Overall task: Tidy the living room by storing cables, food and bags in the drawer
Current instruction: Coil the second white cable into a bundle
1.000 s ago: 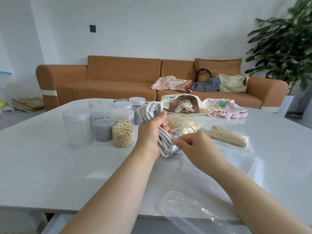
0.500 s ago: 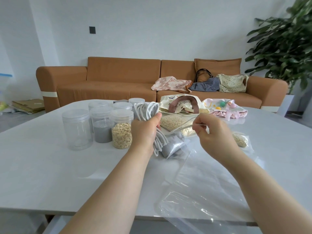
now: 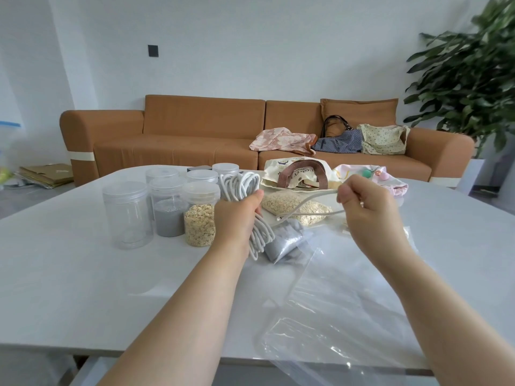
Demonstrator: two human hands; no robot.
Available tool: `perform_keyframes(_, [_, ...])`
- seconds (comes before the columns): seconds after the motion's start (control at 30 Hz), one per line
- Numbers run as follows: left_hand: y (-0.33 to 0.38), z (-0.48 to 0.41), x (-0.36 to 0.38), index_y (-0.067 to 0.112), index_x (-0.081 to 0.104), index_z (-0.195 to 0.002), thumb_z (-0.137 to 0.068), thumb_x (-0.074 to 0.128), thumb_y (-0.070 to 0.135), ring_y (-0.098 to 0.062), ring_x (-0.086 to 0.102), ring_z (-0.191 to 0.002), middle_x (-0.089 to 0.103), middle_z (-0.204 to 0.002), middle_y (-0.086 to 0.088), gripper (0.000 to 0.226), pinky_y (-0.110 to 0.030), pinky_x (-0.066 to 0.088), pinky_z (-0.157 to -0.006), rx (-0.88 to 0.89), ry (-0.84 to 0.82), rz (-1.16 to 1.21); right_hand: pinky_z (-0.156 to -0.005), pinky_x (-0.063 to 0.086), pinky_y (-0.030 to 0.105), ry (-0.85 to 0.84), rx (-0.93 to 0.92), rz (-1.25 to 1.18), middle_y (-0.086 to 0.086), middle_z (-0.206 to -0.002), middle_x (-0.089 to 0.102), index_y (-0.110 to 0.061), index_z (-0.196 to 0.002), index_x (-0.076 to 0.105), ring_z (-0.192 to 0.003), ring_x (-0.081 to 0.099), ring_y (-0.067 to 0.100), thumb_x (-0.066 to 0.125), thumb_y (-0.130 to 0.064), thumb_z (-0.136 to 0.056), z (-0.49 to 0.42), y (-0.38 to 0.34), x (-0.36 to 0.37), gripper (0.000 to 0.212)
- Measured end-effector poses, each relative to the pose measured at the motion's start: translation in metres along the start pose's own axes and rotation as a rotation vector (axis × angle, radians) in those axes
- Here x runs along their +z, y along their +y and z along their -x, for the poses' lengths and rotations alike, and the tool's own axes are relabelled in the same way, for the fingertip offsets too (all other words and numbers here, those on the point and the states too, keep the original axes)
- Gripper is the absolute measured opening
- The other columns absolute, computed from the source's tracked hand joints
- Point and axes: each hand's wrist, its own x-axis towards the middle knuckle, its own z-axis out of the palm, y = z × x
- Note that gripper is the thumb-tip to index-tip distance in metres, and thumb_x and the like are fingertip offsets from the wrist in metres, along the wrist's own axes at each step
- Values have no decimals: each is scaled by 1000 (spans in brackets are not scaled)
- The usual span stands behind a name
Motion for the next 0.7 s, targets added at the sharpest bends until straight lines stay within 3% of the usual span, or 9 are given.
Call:
perform_keyframes(0.1, [0, 5, -2, 8, 59, -76, -85, 69, 23, -16, 50, -48, 54, -59, -2, 20, -31, 47, -61, -180, -256, 21, -58, 33, 12, -60, -73, -99, -8, -65, 52, -15, -68, 53, -63, 45, -2, 48, 4, -91, 0, -7, -3, 30])
perform_keyframes(0.23, [4, 13, -1, 7, 57, -74, -80, 68, 36, -14, 51, -41, 54, -54, -3, 32, -22, 49, -49, -458, -567, 105, -68, 36, 8, -149, -93, -171, 1, -73, 62, -19, -68, 62, -70, 50, -3, 58, 4, -86, -2, -15, -7, 30])
perform_keyframes(0.4, [-6, 15, 4, 6, 58, -88, -30, 91, 54, -14, 55, -43, 56, -55, -1, 83, -25, 53, -52, -495, -926, 110, -65, 38, 7, -140, -59, -166, -8, -69, 65, -17, -69, 69, -66, 54, -4, 68, -1, -81, -5, -22, -12, 20])
perform_keyframes(0.47, [-8, 18, 6, 7, 55, -91, -26, 88, 61, -12, 55, -43, 56, -55, 1, 91, -24, 52, -54, -504, -995, 85, -62, 41, 9, -140, -22, -146, -5, -68, 67, -24, -64, 67, -63, 54, 0, 71, -4, -79, -6, -21, -13, 25])
perform_keyframes(0.63, [-9, 20, 7, 8, 56, -88, -20, 81, 71, -12, 54, -44, 55, -54, 2, 96, -24, 51, -54, -519, -1069, 45, -68, 51, 33, -163, 46, -48, 1, -67, 67, -30, -61, 64, -68, 63, 20, 74, -8, -77, -7, -17, -13, 29])
perform_keyframes(0.7, [-10, 21, 8, 7, 55, -92, -20, 80, 72, -12, 55, -44, 55, -56, 1, 100, -25, 52, -54, -511, -1089, 6, -69, 51, 34, -179, 28, -19, -2, -66, 67, -29, -61, 64, -68, 63, 17, 75, -9, -76, -6, -19, -13, 28])
